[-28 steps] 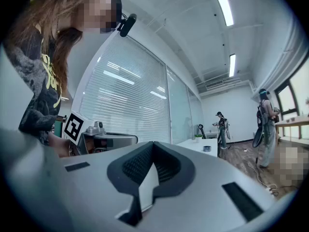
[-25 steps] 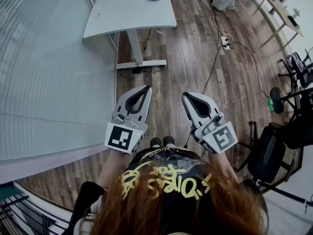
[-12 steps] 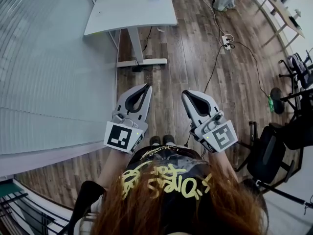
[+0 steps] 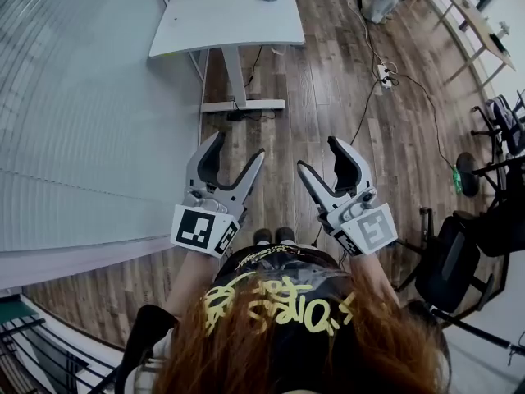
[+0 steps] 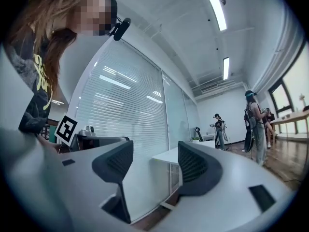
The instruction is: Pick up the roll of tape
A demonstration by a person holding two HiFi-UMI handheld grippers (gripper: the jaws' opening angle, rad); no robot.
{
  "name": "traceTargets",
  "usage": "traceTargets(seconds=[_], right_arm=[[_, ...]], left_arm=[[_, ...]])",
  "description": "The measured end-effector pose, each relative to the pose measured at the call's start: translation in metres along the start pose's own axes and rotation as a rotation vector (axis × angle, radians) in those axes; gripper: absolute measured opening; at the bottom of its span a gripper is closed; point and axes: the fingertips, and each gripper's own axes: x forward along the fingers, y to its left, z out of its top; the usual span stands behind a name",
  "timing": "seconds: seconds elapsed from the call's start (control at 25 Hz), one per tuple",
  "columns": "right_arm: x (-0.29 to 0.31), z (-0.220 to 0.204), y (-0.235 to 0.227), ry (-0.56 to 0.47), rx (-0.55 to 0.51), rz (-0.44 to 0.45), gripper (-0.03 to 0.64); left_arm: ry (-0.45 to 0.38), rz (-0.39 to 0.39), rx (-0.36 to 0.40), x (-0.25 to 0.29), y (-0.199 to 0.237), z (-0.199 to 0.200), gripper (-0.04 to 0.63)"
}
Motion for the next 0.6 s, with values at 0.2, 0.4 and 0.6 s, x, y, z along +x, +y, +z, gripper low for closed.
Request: traceTargets(seconds=[0.2,0.4,0.6], right_arm=[[0.008,0.002,0.003,-0.004,-0.014,0.013,0.284],[0.012,-0.011,-0.001,0.048,0.005,-0.019,0.284],[0.014,-0.027,0.016,0.056,-0.028,-0.038,0.284]], left_arm=[[0.005,0.013,0.009,-0.005,0.013,0.004,0.341],[0.018,0.008,0.013,-0.013,0.025,0.000,0.341],[0.033,-0.007,0.013,-0.024,0.032,-0.012,0.341]])
